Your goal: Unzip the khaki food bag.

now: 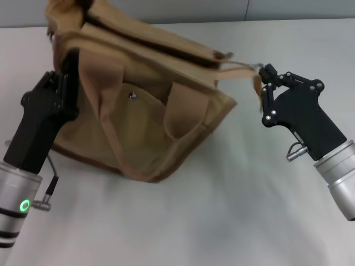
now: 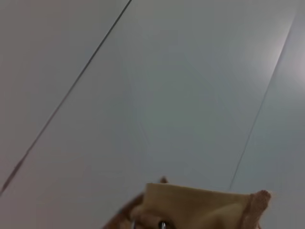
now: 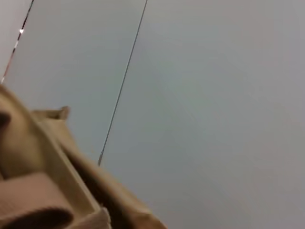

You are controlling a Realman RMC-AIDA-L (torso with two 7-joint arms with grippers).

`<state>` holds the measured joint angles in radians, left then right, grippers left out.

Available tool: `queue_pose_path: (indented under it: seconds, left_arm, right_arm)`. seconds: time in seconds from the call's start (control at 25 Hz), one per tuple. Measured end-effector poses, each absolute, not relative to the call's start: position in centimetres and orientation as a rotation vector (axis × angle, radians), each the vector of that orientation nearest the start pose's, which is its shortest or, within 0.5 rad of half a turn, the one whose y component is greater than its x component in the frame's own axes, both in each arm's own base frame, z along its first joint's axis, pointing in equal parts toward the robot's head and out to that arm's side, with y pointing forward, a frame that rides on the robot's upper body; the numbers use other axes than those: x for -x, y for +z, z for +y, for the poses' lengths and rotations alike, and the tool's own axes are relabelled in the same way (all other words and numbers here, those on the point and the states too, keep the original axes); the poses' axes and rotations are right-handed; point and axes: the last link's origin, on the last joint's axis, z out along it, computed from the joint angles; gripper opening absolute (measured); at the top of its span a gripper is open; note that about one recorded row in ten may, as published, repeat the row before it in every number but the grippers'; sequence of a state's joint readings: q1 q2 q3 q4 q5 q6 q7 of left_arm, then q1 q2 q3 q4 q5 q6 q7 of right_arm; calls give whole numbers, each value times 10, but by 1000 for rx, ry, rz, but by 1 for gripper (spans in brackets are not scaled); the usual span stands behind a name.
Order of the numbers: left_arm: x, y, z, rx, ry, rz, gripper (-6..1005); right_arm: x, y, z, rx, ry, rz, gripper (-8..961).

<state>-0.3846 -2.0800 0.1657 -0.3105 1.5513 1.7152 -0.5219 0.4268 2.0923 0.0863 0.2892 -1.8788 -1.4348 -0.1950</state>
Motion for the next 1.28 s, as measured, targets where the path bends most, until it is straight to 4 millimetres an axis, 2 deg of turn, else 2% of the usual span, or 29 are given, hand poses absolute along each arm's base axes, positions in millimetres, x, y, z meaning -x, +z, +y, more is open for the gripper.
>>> queue_pose_path:
  seconds: [0.08,0.16,0.28,0.36,0.44,0.68,0.84,0.88,1.04,1.08,1.2,1.28]
  left_arm:
    - [280,-41,245,1683,-1380,-710,226]
    - [283,-39,243,1711,-1358,-690,228]
    - [293,-34,238,1732,-1323,-665,231]
    - [296,-31,235,1730,-1327,-666,233]
    - [298,-25,232,1740,-1371,-677,235]
    - [308,-2,226,1744,-1480,-739,241]
    - [323,20,212,1649,-1458,-672,427]
    - [330,32,205,1586,-1421,-612,474]
    - [344,46,198,1461,-1316,-538,656]
    - [352,48,201,1404,-1217,-520,702]
    - [358,44,210,1404,-1126,-532,711]
    - [368,29,235,1462,-945,-579,717]
  right_arm:
    - [-259,-73,280,1868,818,118,-1]
    - [-258,-72,281,1865,840,136,45]
    - [-257,-63,284,1849,987,260,115]
    - [-258,-60,286,1849,1021,293,161]
    - [-261,-54,291,1852,1072,356,377]
    - [-266,-44,300,1855,1137,454,607]
    - [-266,-44,300,1853,1144,457,653]
    - [-266,-44,300,1855,1143,458,665]
    - [-266,-45,299,1858,1142,461,711]
    - [-266,-45,299,1862,1144,461,723]
    - [-266,-46,298,1865,1145,463,723]
    - [-267,-46,296,1863,1145,468,723]
